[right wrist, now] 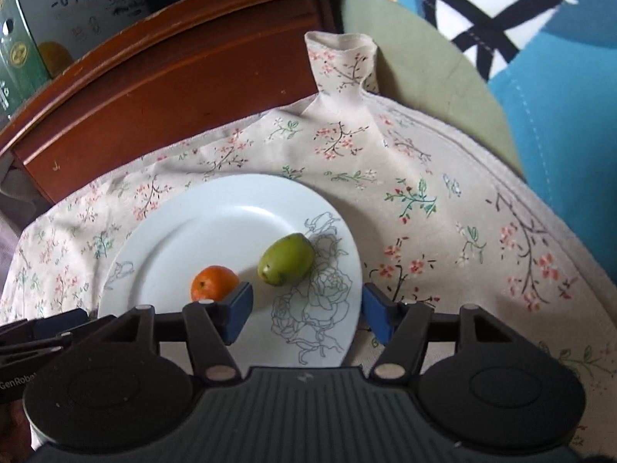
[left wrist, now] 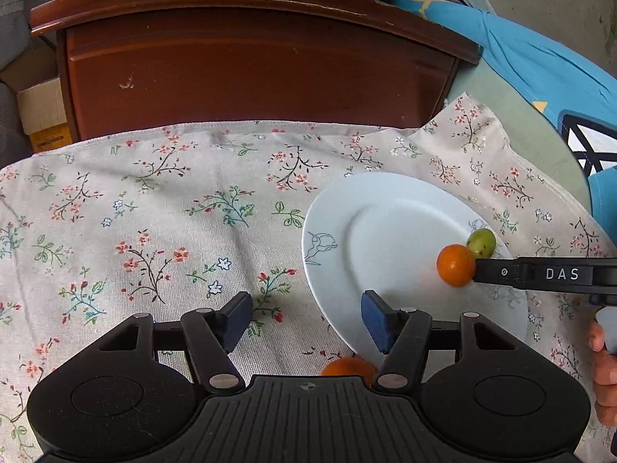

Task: Organize fruits
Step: 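Raise both open tools away from the fruits on the plate, then move both tools back toward the remaining fruit pile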

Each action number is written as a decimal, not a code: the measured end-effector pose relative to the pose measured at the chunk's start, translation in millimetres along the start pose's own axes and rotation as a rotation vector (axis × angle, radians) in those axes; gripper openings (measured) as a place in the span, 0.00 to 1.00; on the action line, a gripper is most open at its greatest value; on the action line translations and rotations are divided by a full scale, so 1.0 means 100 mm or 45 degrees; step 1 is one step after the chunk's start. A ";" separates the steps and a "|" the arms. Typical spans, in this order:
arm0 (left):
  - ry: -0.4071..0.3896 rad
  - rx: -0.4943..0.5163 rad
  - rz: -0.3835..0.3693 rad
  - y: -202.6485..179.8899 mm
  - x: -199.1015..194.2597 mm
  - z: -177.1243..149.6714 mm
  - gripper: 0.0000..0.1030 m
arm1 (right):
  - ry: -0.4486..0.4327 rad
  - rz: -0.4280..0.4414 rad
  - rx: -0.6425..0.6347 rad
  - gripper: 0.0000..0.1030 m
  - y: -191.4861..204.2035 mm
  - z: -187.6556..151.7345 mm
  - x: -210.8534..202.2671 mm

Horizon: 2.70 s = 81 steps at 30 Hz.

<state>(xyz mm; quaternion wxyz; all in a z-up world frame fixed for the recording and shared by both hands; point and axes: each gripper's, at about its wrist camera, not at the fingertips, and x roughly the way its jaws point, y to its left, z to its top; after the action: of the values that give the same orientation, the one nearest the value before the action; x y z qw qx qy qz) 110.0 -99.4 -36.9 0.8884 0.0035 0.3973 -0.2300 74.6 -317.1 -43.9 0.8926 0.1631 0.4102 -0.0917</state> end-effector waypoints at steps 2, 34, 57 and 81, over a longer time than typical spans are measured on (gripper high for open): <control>0.002 -0.010 -0.050 0.01 0.00 0.02 0.47 | 0.000 0.024 0.026 0.61 -0.04 0.02 -0.01; 0.008 0.039 0.034 0.10 -0.31 -0.14 0.37 | 0.020 0.016 -0.249 0.62 0.45 -0.19 -0.05; 0.126 -0.053 0.141 0.22 -1.29 -0.59 0.48 | 0.000 0.162 -0.225 0.71 0.89 -0.85 -1.09; 0.158 0.023 0.124 0.15 -1.33 -0.90 0.64 | 0.051 0.156 -0.124 0.57 0.83 -1.10 -1.06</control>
<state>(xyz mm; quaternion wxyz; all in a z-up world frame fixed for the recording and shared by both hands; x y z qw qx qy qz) -24.3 -15.3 -7.3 0.8722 0.0450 0.4488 -0.1893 -47.1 -196.7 -12.5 0.8950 0.1462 0.4213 -0.0134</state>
